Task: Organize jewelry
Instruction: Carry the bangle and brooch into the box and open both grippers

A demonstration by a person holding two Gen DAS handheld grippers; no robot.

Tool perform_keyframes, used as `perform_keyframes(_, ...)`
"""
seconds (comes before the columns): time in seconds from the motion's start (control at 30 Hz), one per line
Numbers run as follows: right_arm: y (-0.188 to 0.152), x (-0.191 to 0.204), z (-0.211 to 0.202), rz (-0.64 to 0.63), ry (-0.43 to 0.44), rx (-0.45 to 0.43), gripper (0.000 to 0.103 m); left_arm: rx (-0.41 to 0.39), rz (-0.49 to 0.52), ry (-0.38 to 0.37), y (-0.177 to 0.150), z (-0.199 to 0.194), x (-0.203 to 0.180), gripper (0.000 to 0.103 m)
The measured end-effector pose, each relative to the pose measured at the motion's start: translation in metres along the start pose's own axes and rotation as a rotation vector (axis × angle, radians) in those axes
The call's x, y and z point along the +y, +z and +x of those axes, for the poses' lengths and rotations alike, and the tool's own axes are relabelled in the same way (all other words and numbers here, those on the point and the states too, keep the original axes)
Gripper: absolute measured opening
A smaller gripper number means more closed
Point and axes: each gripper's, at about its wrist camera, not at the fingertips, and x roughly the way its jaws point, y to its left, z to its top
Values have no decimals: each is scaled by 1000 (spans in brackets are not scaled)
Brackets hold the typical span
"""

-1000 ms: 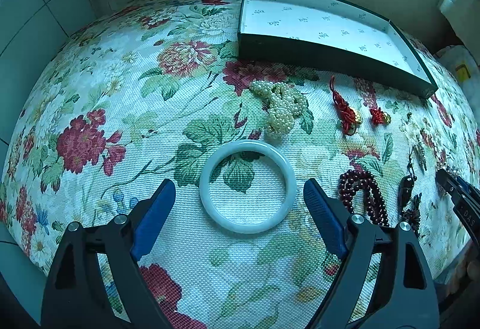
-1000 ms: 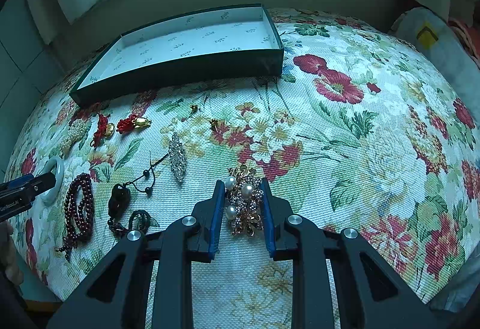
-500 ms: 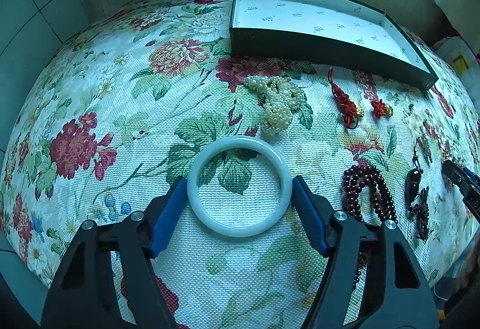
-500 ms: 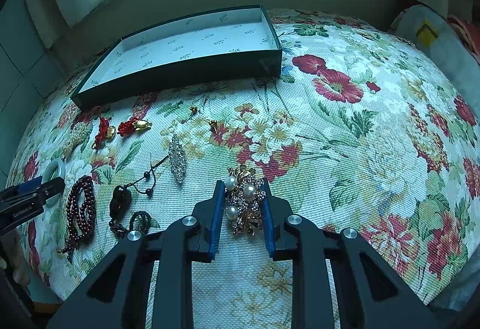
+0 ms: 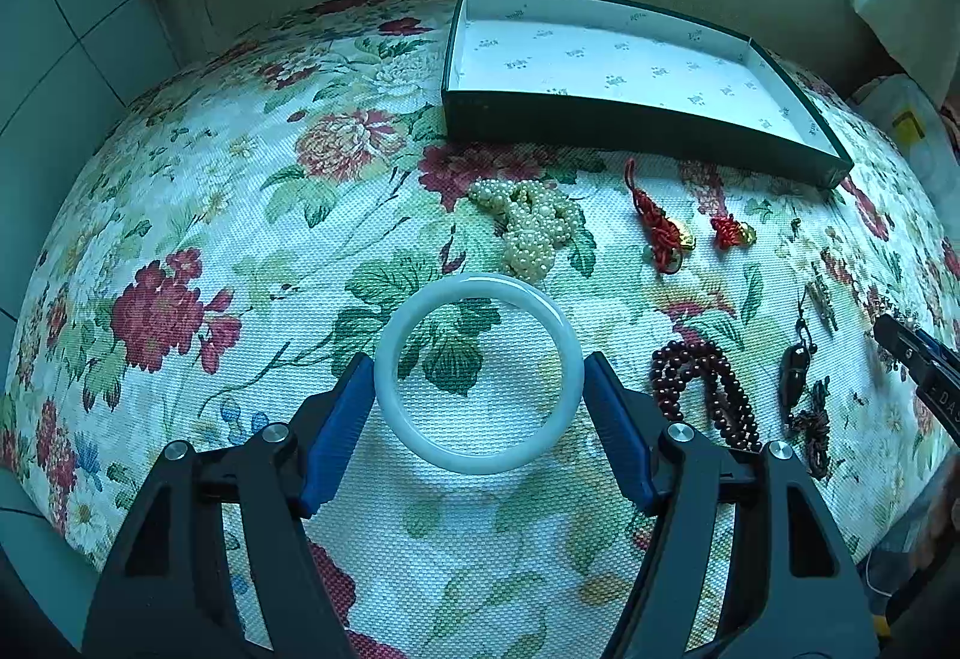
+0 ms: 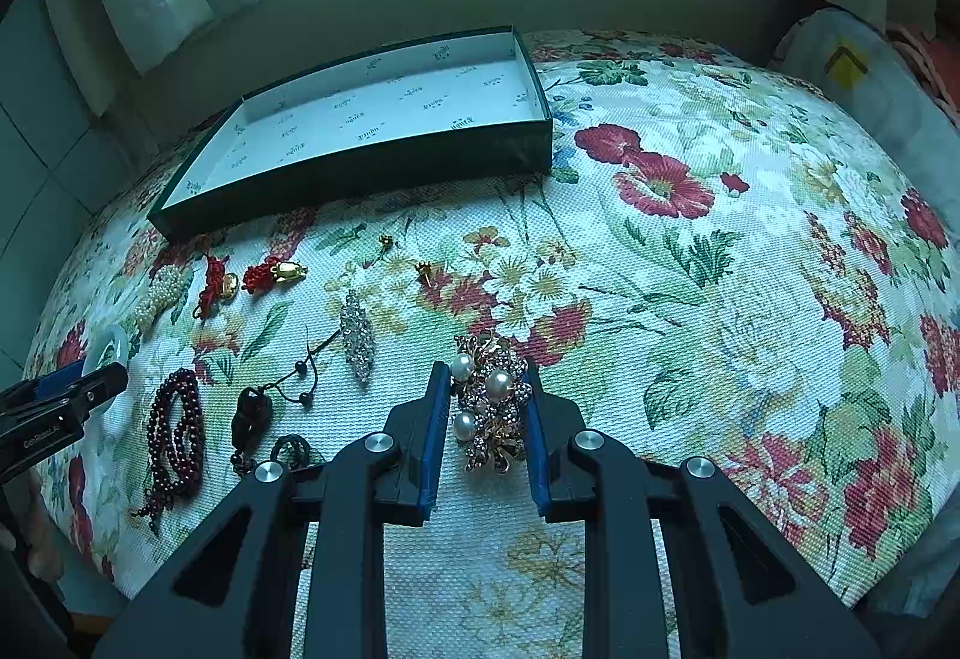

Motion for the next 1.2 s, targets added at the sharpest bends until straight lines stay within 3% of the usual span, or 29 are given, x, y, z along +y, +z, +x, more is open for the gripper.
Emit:
perform_keyframes(0.43, 21, 4, -36, -4, 26, -88, 23, -53, 3, -28, 19, -23, -7, 70)
perform_keyframes(0.67, 49, 8, -52, -18, 44, -158, 24, -93, 16, -57, 42, -33, -14, 70)
perform_keyframes(1.2, 151, 25, -41, -69, 81, -323, 24, -207, 25, -66, 148, -20, -32, 70)
